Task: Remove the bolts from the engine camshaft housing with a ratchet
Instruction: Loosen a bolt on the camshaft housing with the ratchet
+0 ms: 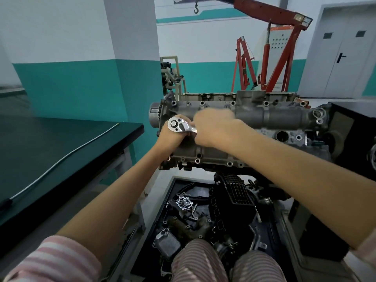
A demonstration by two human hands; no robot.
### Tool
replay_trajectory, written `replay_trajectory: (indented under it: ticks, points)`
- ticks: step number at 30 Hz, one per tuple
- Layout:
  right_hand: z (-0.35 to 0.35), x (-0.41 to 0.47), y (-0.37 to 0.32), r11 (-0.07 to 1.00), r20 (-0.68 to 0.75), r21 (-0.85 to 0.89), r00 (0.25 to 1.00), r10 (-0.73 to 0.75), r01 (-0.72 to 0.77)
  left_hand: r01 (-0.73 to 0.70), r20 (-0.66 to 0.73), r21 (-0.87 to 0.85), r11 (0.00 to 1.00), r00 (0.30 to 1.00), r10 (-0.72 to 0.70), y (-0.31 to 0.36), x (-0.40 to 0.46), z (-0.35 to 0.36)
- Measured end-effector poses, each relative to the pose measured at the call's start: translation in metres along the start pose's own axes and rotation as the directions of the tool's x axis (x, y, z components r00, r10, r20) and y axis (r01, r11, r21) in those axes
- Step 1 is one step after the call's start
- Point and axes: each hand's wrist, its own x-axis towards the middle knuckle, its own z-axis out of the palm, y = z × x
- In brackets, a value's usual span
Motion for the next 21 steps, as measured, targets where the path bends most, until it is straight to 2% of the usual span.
replay_trajectory:
  ticks: [1, 3, 6, 8, 12, 14, 16, 19, 21]
  points:
    - [-0.005, 0.003, -0.001, 0.993, -0.193, -0.105, 0.981, 0.025, -0.045, -0.012, 0.014, 0.024, 1.000, 1.000, 0.012, 0.000, 0.000, 0.000]
    - [-0.006, 0.007, 0.001, 0.973, -0.406, -0.205, 0.914, 0.015, -0.107, -0.037, 0.029, 0.038, 0.999, 0.999, 0.036, -0.001, 0.000, 0.000]
    - [0.001, 0.010, 0.005, 0.973, -0.539, -0.194, 0.842, 0.000, -0.124, -0.044, 0.016, 0.035, 0.998, 0.999, 0.043, -0.003, 0.002, 0.000]
    - [-0.002, 0.015, 0.014, 0.961, -0.582, -0.248, 0.812, -0.049, -0.120, -0.053, 0.023, 0.060, 0.997, 0.998, 0.051, -0.007, 0.005, -0.001]
    - [-0.027, 0.030, 0.030, 0.958, -0.682, -0.256, 0.727, -0.082, -0.132, -0.088, 0.080, 0.166, 0.982, 0.994, 0.076, -0.010, 0.006, -0.007]
    - [-0.035, 0.036, 0.030, 0.950, -0.672, -0.303, 0.722, -0.161, -0.071, -0.099, 0.113, 0.171, 0.980, 0.990, 0.080, -0.010, 0.006, -0.010]
    - [-0.033, 0.036, 0.018, 0.916, -0.575, -0.401, 0.773, -0.266, 0.017, -0.104, 0.101, 0.160, 0.982, 0.991, 0.088, -0.008, 0.004, -0.010]
    - [-0.011, 0.033, -0.002, 0.895, -0.476, -0.447, 0.850, -0.225, -0.014, -0.136, 0.047, 0.092, 0.986, 0.990, 0.132, -0.006, 0.002, -0.006]
    - [0.001, 0.031, -0.012, 0.939, -0.433, -0.340, 0.894, -0.116, -0.042, -0.108, 0.002, 0.050, 0.993, 0.994, 0.108, -0.007, 0.000, -0.003]
